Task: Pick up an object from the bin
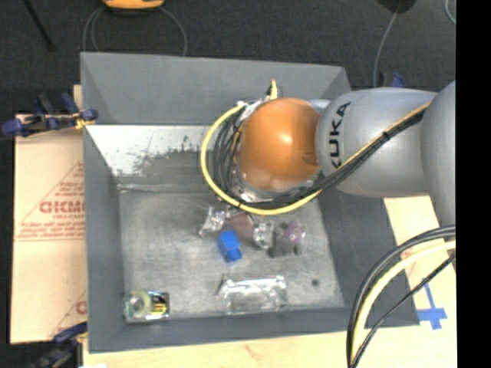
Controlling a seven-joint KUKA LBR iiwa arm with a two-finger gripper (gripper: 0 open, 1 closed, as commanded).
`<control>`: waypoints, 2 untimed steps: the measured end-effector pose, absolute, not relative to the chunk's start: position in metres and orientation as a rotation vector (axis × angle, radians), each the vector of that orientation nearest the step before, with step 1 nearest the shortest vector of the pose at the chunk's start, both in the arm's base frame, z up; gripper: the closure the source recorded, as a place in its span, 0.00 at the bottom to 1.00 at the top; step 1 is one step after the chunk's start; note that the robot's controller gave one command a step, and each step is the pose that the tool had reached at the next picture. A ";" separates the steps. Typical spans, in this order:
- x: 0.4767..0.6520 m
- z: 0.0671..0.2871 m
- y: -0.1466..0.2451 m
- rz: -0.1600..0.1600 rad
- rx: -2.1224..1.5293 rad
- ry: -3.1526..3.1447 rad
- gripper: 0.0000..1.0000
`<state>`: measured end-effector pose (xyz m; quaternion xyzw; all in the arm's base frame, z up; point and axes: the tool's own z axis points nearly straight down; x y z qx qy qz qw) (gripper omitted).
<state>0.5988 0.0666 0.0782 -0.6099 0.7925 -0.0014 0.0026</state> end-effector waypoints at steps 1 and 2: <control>0.599 0.079 0.068 0.002 -1.906 2.487 1.00; 0.594 0.229 0.068 -0.010 -1.898 2.491 1.00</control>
Offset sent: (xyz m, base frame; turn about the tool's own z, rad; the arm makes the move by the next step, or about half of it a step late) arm 0.0000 0.0000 0.0000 0.0000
